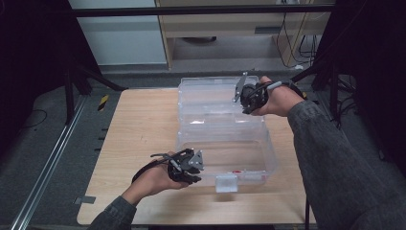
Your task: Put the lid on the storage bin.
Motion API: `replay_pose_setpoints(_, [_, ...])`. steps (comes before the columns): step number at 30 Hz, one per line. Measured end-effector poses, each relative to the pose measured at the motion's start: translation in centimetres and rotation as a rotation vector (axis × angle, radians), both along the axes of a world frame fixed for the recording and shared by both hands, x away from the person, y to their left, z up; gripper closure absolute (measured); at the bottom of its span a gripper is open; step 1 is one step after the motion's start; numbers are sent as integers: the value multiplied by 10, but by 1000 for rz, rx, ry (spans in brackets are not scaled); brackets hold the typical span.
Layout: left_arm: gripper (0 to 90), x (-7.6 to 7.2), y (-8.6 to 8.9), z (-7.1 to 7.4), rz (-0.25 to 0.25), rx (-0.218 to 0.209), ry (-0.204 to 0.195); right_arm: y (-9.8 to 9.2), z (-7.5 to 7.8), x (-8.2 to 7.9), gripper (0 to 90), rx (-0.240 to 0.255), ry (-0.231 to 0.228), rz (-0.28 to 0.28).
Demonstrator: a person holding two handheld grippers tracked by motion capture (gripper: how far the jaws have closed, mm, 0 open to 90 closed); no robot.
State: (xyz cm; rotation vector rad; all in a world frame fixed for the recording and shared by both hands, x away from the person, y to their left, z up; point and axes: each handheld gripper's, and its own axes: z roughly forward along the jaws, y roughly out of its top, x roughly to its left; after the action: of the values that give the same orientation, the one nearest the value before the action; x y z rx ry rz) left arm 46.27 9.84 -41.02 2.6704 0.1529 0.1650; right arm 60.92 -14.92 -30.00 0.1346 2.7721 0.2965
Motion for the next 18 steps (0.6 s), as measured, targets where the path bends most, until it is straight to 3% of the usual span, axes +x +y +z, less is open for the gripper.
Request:
replay_pose_setpoints(2, [806,-1,-1,0,-14,5,7,1,0,0,805,-3,-2,-1])
replay_pose_setpoints(5, [821,-2,-2,1,-22,19,-7,1,0,0,807,-5,-3,-1])
replay_pose_setpoints(10, [825,0,-1,1,5,-7,19,1,0,-1,816,-3,-7,9])
replay_pose_setpoints(15, [817,4,1,2,30,4,-9,3,1,-3,843,7,-8,17])
replay_pose_setpoints(16, [814,3,1,2,37,9,-29,2,3,-3,852,9,-4,22])
replay_pose_setpoints(18, [813,3,1,2,42,6,-27,2,3,-4,855,8,0,22])
